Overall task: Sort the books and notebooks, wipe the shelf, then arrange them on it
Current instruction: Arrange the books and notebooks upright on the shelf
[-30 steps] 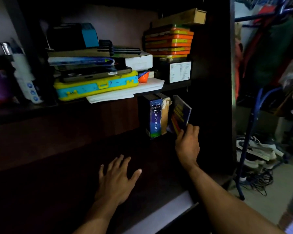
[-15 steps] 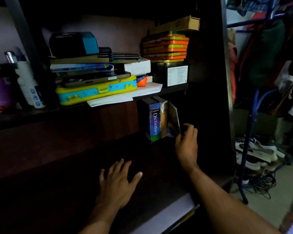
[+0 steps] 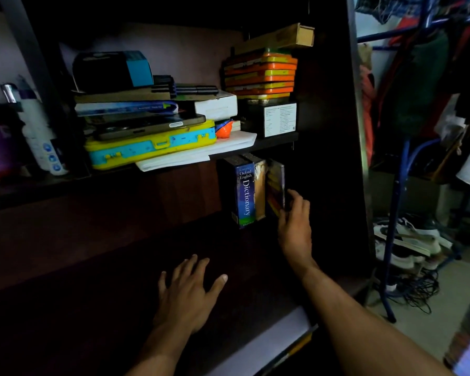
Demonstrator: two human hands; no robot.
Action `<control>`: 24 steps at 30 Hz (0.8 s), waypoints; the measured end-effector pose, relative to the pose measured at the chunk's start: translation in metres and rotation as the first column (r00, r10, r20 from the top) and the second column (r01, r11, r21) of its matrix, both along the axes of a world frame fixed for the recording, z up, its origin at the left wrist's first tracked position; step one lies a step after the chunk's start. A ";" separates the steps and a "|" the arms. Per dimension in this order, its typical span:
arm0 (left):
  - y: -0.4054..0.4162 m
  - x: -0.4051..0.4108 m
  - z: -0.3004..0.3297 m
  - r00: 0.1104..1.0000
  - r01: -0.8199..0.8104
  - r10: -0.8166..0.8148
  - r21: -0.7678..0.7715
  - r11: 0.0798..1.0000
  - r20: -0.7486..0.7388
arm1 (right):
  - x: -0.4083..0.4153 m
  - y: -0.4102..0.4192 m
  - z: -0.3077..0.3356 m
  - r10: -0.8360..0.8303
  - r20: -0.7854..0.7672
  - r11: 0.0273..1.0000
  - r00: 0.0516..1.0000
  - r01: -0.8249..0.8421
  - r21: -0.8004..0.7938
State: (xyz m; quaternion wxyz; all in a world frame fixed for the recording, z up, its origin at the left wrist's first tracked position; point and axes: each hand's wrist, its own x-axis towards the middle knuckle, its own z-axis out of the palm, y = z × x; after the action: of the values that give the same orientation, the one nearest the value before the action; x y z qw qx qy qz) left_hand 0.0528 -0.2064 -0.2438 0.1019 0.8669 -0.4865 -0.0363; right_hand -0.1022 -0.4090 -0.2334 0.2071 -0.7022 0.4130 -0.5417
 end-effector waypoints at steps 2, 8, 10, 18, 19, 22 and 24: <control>0.000 0.000 0.000 1.000 -0.001 0.001 0.002 1.000 -0.007 | 0.004 0.000 0.000 0.092 -0.115 0.994 0.989 -0.084 0.073; -0.001 0.004 -0.003 1.000 0.005 -0.005 0.003 1.000 -0.013 | 0.006 -0.002 -0.002 0.042 -0.161 0.993 0.986 -0.024 0.112; -0.001 0.004 -0.003 1.000 0.005 -0.005 0.009 1.000 -0.010 | 0.006 -0.003 -0.004 -0.021 -0.145 0.996 0.989 0.034 0.087; 0.000 0.003 -0.002 1.000 0.004 -0.004 -0.015 1.000 0.011 | 0.017 -0.013 -0.004 0.173 -0.383 0.948 0.907 -0.048 0.314; 0.000 0.003 -0.002 1.000 0.001 -0.001 -0.015 1.000 0.020 | 0.018 -0.015 -0.004 0.166 -0.432 0.949 0.886 -0.024 0.315; -0.002 0.004 -0.002 0.999 0.008 -0.008 0.002 1.000 0.051 | 0.021 -0.021 -0.005 0.117 -0.536 0.960 0.836 0.042 0.276; -0.004 0.006 -0.002 0.998 0.011 -0.012 0.009 1.000 0.058 | 0.024 -0.024 -0.006 0.081 -0.574 0.972 0.815 0.063 0.228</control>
State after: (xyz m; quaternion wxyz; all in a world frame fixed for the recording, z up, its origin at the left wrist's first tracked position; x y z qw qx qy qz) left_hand 0.0584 -0.2100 -0.2462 0.0834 0.8652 -0.4942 -0.0137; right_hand -0.0781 -0.4331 -0.2390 0.1561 -0.8059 0.5144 -0.2481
